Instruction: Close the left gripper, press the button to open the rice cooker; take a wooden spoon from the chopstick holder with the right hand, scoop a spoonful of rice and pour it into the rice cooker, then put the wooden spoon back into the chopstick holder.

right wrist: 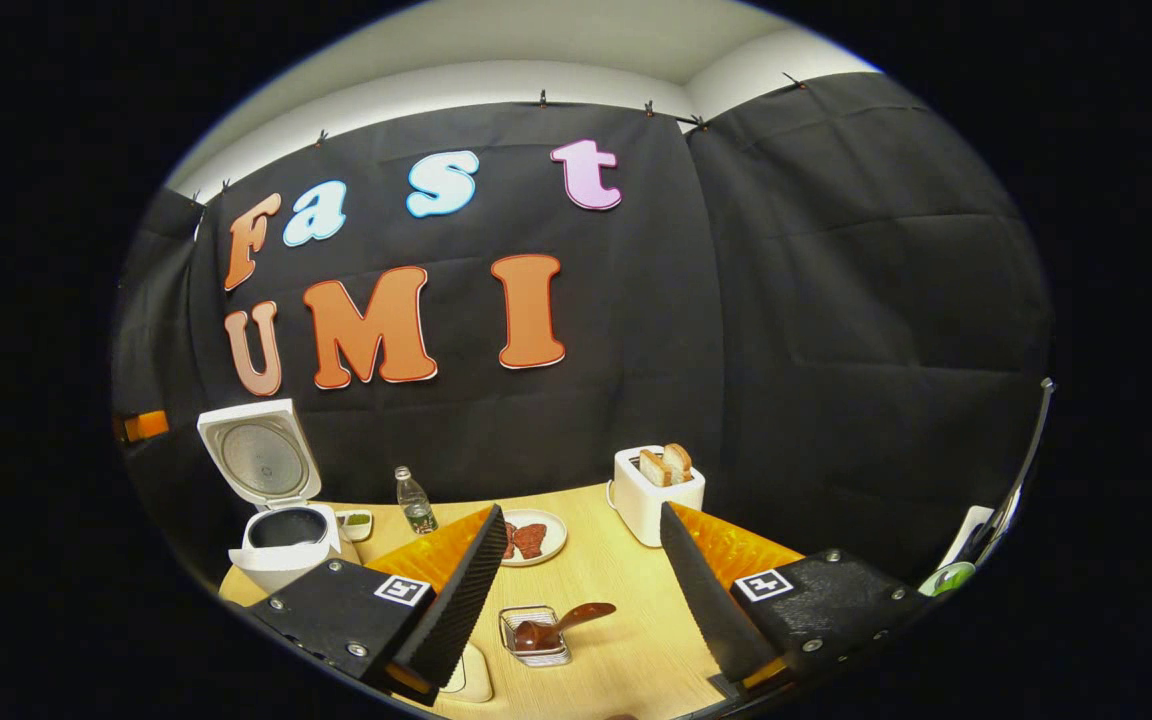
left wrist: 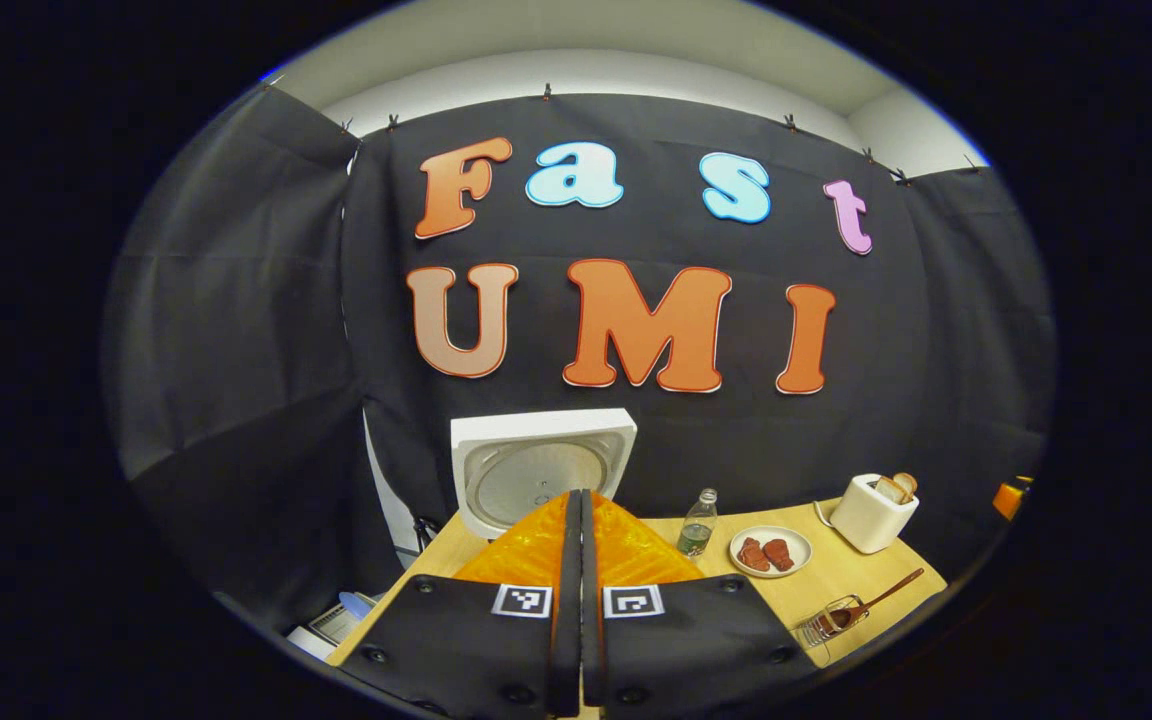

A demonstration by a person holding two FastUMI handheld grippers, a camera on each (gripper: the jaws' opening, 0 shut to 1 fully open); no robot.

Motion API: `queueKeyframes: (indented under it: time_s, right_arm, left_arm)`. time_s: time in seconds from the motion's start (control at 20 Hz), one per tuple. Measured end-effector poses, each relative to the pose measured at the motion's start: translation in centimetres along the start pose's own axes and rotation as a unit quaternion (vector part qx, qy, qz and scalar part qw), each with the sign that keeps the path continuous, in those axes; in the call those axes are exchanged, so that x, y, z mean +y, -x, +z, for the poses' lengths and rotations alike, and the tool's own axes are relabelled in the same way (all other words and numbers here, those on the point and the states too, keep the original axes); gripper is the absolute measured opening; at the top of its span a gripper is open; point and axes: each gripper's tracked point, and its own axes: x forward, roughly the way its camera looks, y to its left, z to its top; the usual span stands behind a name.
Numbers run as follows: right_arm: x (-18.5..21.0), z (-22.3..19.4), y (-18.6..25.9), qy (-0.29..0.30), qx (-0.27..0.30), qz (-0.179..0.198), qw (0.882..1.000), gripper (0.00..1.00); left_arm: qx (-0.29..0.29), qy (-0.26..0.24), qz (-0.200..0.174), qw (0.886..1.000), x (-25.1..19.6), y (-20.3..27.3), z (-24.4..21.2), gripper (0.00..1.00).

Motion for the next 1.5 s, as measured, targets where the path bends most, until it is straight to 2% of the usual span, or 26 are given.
queueKeyframes:
  time_s: [0.05, 0.1, 0.3, 0.4, 0.55, 0.6, 0.75, 0.8, 0.85, 0.95, 1.25, 1.35, 1.4, 1.45, 1.5]
  right_arm:
    - [-0.2, -0.4, -0.3, -0.003, -0.003, -0.003, 1.0, 0.99]
    - [-0.2, -0.8, -0.6, -0.005, -0.004, -0.002, 1.0, 0.95]
    - [-0.2, -3.5, -1.7, -0.008, 0.01, -0.001, 1.0, 0.95]
    - [-0.5, -4.7, -2.5, -0.006, 0.012, 0.0, 1.0, 0.95]
    - [-1.2, -7.0, -3.9, -0.006, 0.029, -0.005, 1.0, 1.0]
    - [-1.5, -8.0, -4.4, -0.01, 0.036, -0.006, 0.999, 0.95]
    - [-1.8, -11.7, -5.4, -0.04, 0.072, -0.008, 0.997, 0.95]
    - [-1.7, -12.6, -5.6, -0.053, 0.081, -0.006, 0.995, 0.94]
    - [-1.7, -13.7, -5.9, -0.064, 0.092, -0.007, 0.994, 0.94]
    - [-1.9, -15.9, -6.4, -0.083, 0.118, -0.01, 0.989, 0.94]
    - [-0.9, -19.4, -7.7, -0.145, 0.167, 0.002, 0.975, 0.93]
    - [-0.6, -20.2, -8.0, -0.159, 0.183, 0.005, 0.97, 0.87]
    - [-0.2, -20.3, -8.0, -0.168, 0.188, 0.008, 0.968, 0.78]
    - [0.1, -20.1, -8.1, -0.175, 0.188, 0.01, 0.966, 0.74]
    - [0.4, -20.1, -8.1, -0.177, 0.19, 0.014, 0.966, 0.59]
  left_arm:
    - [-0.003, -0.01, 0.013, 1.0, 1.0, 0.3, 0.3, 0.1]
    - [-0.004, -0.018, 0.024, 1.0, 1.8, 0.7, 0.5, 0.23]
    - [-0.016, 0.009, 0.026, 0.999, 2.2, 2.5, 0.9, 0.77]
    - [-0.026, 0.021, 0.029, 0.999, 2.9, 3.2, 1.5, 0.77]
    - [-0.038, 0.017, 0.044, 0.998, 4.0, 4.3, 2.1, 0.97]
    - [-0.044, 0.016, 0.055, 0.997, 4.7, 4.6, 2.5, 0.97]
    - [-0.072, 0.022, 0.057, 0.996, 4.8, 5.5, 3.6, 0.96]
    - [-0.078, 0.02, 0.062, 0.995, 5.2, 5.9, 3.9, 1.0]
    - [-0.084, 0.014, 0.071, 0.994, 5.8, 6.3, 4.4, 0.97]
    - [-0.086, 0.005, 0.085, 0.993, 6.4, 6.8, 4.6, 0.99]
    - [-0.075, 0.016, 0.088, 0.993, 6.8, 8.2, 4.1, 0.97]
    - [-0.067, 0.021, 0.094, 0.993, 7.2, 8.6, 3.4, 0.97]
    - [-0.063, 0.024, 0.097, 0.993, 7.5, 8.7, 3.1, 0.97]
    - [-0.058, 0.026, 0.102, 0.993, 7.9, 8.8, 2.7, 0.97]
    - [-0.054, 0.03, 0.106, 0.992, 8.3, 8.9, 2.5, 0.97]
